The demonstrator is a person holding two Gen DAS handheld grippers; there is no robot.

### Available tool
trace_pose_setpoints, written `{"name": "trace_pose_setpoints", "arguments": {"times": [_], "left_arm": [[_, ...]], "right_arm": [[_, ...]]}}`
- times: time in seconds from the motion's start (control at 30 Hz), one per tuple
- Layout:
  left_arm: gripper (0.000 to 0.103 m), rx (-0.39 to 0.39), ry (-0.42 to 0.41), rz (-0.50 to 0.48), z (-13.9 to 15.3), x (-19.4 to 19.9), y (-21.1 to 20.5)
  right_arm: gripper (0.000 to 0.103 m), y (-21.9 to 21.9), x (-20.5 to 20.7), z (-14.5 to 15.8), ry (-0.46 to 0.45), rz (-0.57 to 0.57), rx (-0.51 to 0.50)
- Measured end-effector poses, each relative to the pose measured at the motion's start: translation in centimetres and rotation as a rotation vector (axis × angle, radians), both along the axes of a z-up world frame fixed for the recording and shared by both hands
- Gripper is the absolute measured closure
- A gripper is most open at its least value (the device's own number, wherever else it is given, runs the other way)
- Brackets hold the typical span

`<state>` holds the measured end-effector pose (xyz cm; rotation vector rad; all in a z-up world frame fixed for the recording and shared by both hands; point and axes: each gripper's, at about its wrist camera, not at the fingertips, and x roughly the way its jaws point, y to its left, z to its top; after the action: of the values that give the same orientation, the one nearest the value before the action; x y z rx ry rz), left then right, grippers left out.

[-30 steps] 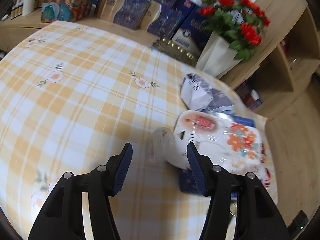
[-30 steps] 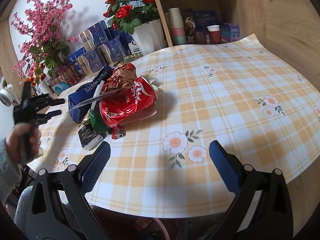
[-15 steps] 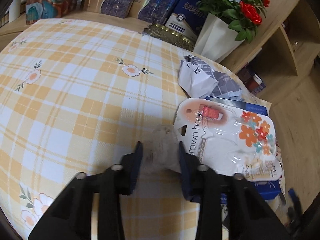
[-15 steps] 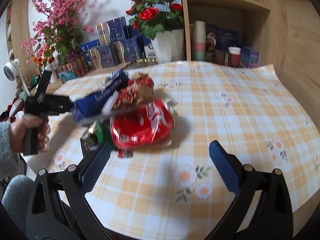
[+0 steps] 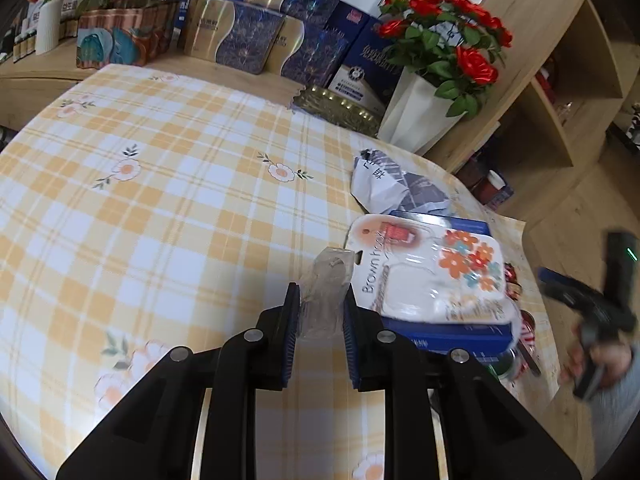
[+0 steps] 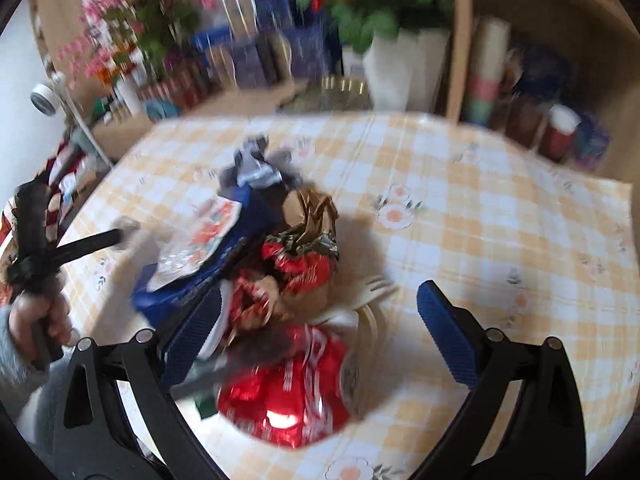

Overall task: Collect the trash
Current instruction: 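Grasp the clear plastic wrapper with the left tool while the right tool grasps the crumpled snack bags, then carry the crumpled snack bags to the brown bin and release them with the right tool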

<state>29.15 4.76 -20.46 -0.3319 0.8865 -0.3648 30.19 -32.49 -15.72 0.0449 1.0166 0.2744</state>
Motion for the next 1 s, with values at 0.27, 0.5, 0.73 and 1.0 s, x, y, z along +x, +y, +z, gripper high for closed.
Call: {"name": "trace_pose_setpoints", "arguments": {"times": [0.27,0.5,0.73,1.0], "left_arm": [[0.083,0.004,-0.015,-0.038,0.2,-2.6,0.8],[0.083,-0.008,-0.019,-0.062,0.1,-3.3,0.4],[0.083,0.008,-0.040,-0.066,0.6,-3.9,0.2],[0.083,-0.002,-0.055,-0.066,1.4,-5.0,-0.1]], "right_arm": [[0.021,2.1,4.1,-3.2,0.178,0.036,-0.019],[0.049,1.6,4.9,-5.0,0.256,-0.046,0.098],[0.050,0.8,4.4,-0.8,0.050,-0.138,-0.102],[0.050,-4.1,1.6,2.3,-0.137,-0.357,-0.129]]}}
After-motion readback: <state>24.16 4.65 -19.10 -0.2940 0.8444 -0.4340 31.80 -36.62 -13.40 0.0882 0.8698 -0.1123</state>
